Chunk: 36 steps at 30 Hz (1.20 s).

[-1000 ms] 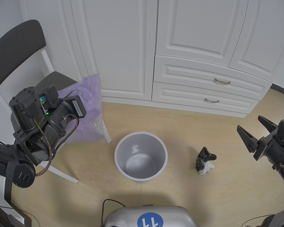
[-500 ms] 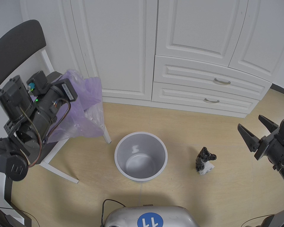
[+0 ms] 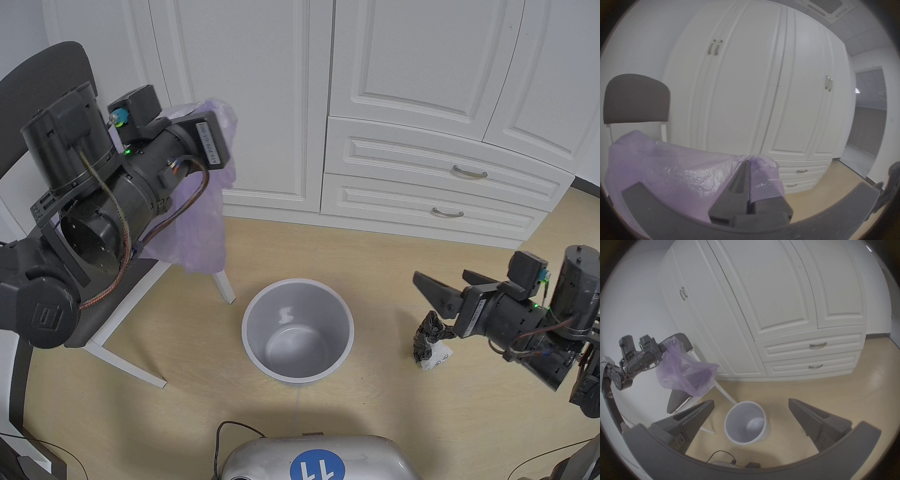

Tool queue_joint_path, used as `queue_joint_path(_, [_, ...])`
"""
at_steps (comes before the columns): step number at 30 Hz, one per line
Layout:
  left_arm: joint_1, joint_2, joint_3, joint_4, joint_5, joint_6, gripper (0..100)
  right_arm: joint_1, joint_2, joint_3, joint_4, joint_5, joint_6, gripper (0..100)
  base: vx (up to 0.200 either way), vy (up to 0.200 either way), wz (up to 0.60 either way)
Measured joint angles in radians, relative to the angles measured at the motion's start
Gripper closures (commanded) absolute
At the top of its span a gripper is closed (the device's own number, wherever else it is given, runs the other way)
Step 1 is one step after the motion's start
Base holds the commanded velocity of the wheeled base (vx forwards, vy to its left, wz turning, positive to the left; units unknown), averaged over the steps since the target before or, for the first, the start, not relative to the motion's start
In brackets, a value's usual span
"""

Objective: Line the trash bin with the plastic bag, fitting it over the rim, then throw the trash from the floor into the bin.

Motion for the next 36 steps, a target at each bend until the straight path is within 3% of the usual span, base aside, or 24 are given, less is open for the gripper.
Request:
queue_joint_path(5, [-0.089, -0.025, -0.047, 0.076, 0.000, 0.030, 100, 0.021, 0.057, -0.021, -0.001, 0.032, 0.059, 0, 0.000, 0.000, 0.00])
queue_joint_path(10, [-0.125, -0.051, -0.095, 0.125, -0.001, 0.037, 100, 0.029, 0.085, -0.028, -0.001, 0.080, 0.079, 0, 0.000, 0.000, 0.00])
queue_joint_path(16, [-0.135, -0.069, -0.168, 0.164, -0.002, 0.038, 100, 0.076, 0.113, -0.028, 0.000, 0.097, 0.130, 0, 0.000, 0.000, 0.00])
queue_joint_path(25, [-0.140, -0.054, -0.248, 0.161, 0.000, 0.029, 100, 0.150, 0.157, 0.029, 0.014, 0.110, 0.125, 0, 0.000, 0.000, 0.00])
queue_joint_path(33, [-0.135, -0.031, -0.264, 0.140, 0.008, 0.010, 100, 0.190, 0.228, 0.053, 0.001, 0.121, 0.129, 0, 0.000, 0.000, 0.00])
queue_joint_path(36, [-0.138, -0.025, -0.259, 0.128, 0.011, -0.012, 100, 0.193, 0.266, 0.028, -0.024, 0.118, 0.171, 0, 0.000, 0.000, 0.00])
